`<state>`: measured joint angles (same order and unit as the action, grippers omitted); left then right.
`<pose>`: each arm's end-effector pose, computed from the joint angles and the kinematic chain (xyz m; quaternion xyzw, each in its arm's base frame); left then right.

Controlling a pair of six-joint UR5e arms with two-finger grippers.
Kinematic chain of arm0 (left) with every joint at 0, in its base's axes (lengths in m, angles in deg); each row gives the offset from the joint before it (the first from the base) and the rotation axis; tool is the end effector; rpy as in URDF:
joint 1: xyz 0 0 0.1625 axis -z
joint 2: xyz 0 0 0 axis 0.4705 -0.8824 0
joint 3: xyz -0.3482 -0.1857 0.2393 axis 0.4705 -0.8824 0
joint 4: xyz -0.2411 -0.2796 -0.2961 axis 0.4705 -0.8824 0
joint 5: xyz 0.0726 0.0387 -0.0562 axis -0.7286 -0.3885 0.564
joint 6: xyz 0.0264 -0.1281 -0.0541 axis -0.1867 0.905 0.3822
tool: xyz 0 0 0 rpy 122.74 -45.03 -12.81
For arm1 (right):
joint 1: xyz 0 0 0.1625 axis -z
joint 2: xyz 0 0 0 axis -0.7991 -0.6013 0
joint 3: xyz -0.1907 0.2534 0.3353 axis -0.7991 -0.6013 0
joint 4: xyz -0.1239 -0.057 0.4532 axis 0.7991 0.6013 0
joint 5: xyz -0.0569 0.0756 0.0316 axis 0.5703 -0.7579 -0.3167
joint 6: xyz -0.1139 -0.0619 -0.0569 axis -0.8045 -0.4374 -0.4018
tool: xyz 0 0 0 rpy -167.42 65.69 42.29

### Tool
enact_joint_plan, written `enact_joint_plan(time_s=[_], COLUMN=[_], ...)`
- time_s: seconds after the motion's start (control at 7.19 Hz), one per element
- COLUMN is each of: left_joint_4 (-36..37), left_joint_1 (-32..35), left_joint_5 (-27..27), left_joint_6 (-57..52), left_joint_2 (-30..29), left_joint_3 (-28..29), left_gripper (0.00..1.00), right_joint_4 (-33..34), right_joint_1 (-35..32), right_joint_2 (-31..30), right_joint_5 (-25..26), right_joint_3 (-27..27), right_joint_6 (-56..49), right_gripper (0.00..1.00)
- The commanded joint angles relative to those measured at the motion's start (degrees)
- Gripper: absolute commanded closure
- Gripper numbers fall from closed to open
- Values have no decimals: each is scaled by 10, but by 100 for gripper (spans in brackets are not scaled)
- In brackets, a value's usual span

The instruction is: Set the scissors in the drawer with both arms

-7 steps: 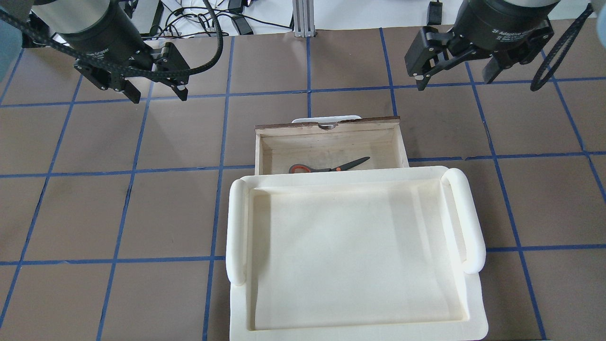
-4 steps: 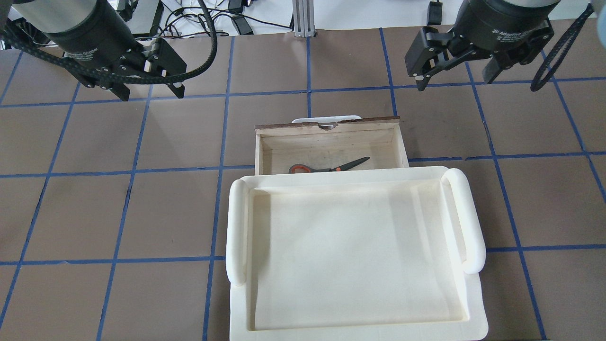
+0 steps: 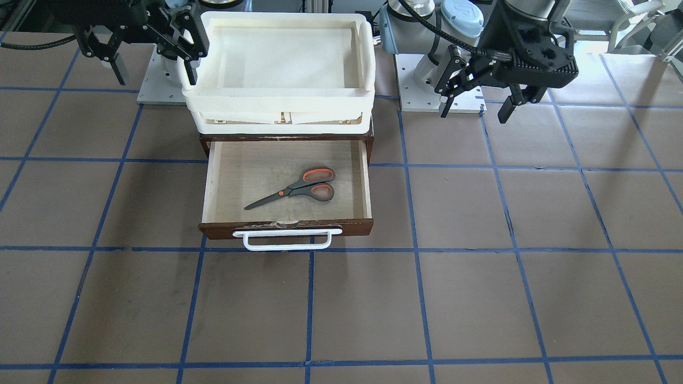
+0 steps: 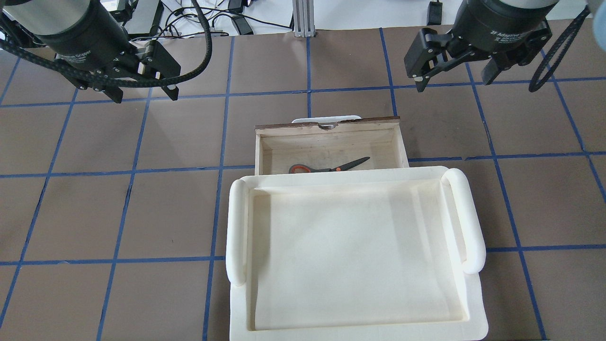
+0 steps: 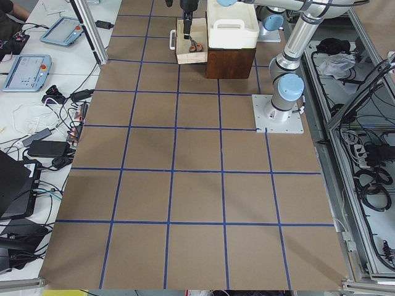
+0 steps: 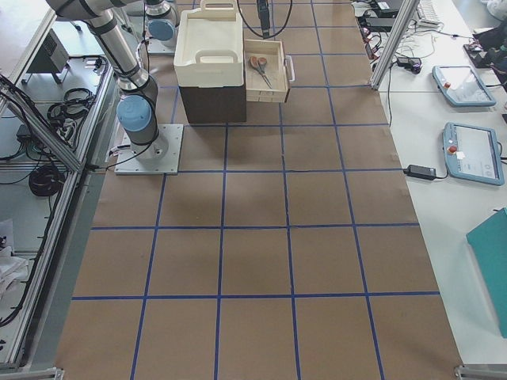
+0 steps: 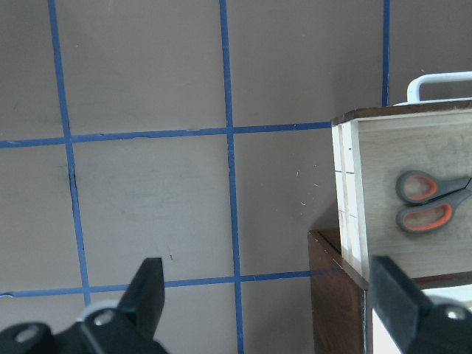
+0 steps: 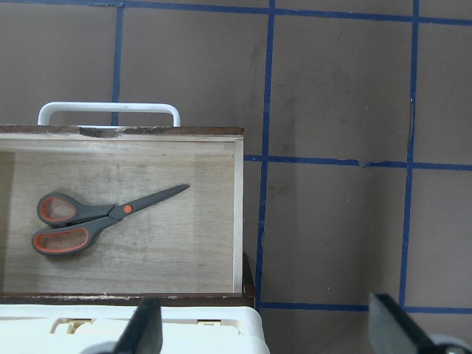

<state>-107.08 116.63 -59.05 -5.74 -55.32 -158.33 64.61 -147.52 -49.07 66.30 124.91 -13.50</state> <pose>-0.1282 -0.5377 0.5467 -0.0177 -0.9985 0.0442 0.0276 0.1700 -0.5060 0.5767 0.0285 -0.9975 0.0636 0.0088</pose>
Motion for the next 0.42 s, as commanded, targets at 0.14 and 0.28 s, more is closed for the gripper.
enact_joint_plan(time_s=[0.14,0.28], left_joint_4=[4,3], left_joint_1=[-1,-1], left_joint_5=[-2,-4], left_joint_6=[0,0], left_joint_2=[8,10], left_joint_3=[-16,-16], left_gripper=[0,0], right_joint_4=[4,4], right_joint_1=[0,0], right_joint_2=[2,1], right_joint_5=[-1,0], right_joint_3=[64,64], right_joint_6=[6,6], right_gripper=[0,0])
